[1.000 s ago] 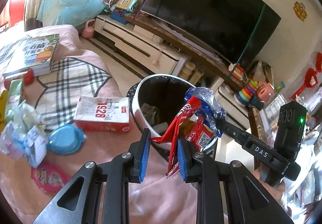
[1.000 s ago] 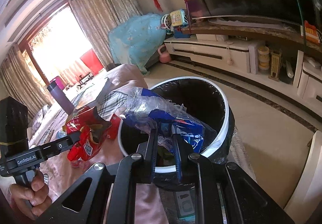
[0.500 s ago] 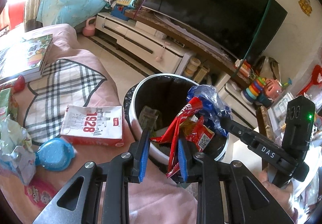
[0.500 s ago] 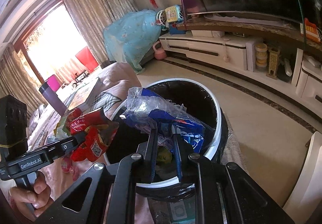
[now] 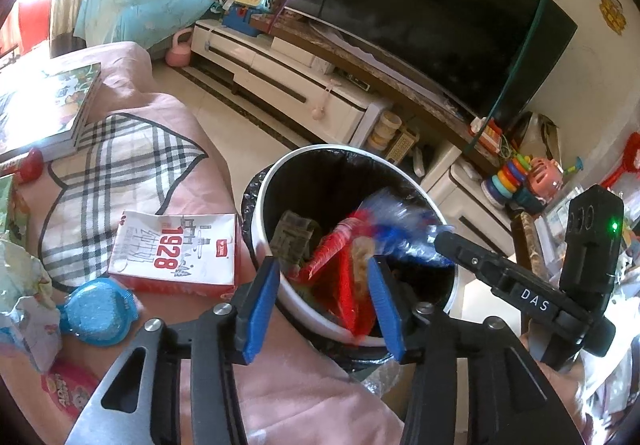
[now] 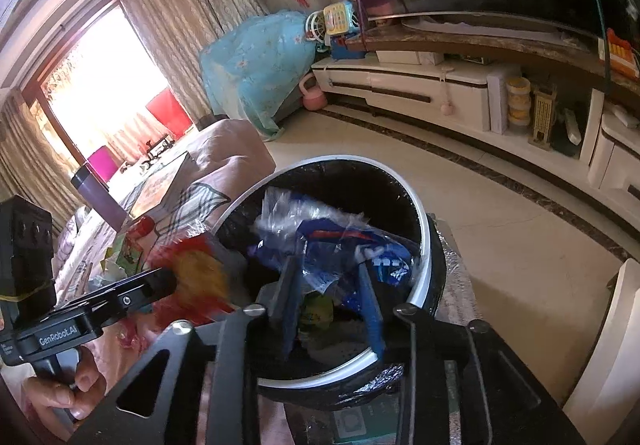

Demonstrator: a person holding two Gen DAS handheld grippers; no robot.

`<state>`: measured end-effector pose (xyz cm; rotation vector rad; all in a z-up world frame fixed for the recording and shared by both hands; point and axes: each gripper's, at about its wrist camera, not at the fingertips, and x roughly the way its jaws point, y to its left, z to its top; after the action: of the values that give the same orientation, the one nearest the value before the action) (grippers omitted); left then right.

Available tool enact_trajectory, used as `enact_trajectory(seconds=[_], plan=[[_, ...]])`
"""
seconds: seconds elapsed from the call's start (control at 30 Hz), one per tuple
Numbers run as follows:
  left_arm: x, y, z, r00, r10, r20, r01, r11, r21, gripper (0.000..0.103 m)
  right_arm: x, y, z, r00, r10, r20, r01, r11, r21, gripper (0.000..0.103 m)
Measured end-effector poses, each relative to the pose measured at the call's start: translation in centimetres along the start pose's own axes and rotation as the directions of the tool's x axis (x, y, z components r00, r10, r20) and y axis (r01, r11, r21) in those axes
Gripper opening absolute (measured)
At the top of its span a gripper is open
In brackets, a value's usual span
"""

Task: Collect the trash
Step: 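Carry wrapper and plastic bag over the bin and open both tools, then move both open tools from the bin back to the bed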

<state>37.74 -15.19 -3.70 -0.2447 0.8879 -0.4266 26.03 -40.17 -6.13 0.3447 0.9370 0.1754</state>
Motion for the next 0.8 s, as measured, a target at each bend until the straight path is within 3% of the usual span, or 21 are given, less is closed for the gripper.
enact_trajectory(seconds=[0.27,0.33,0.5,0.8], plan=[[-1.9,0.6,-1.3,1.0,-0.006,0.013,0.006,1.0,-0.017,0.058,-1.2,0.1,-0.5,0.999,0.016,0.034,-0.017,1.0,0.026,0.058],[-2.8,0.8,-2.1,1.0,-0.002,0.019,0.002,1.0,-0.016,0.059,-1.6,0.3,-0.7,0.999,0.02,0.045,-0.022,0.999,0.032,0.072],[-5.2,2.2,-4.4,1.0,0.008,0.026,-0.007,0.999,-0.033,0.062,-2.9,1.5,-1.9,0.996,0.041,0.075,-0.044,0.998,0.04,0.094],[-11.1,5.1,-8.4,0.997,0.057,0.058,-0.052,0.995,-0.083,0.07,-3.4,5.2,-5.1,0.993,0.091,0.071,-0.095,0.994,0.058,0.098]])
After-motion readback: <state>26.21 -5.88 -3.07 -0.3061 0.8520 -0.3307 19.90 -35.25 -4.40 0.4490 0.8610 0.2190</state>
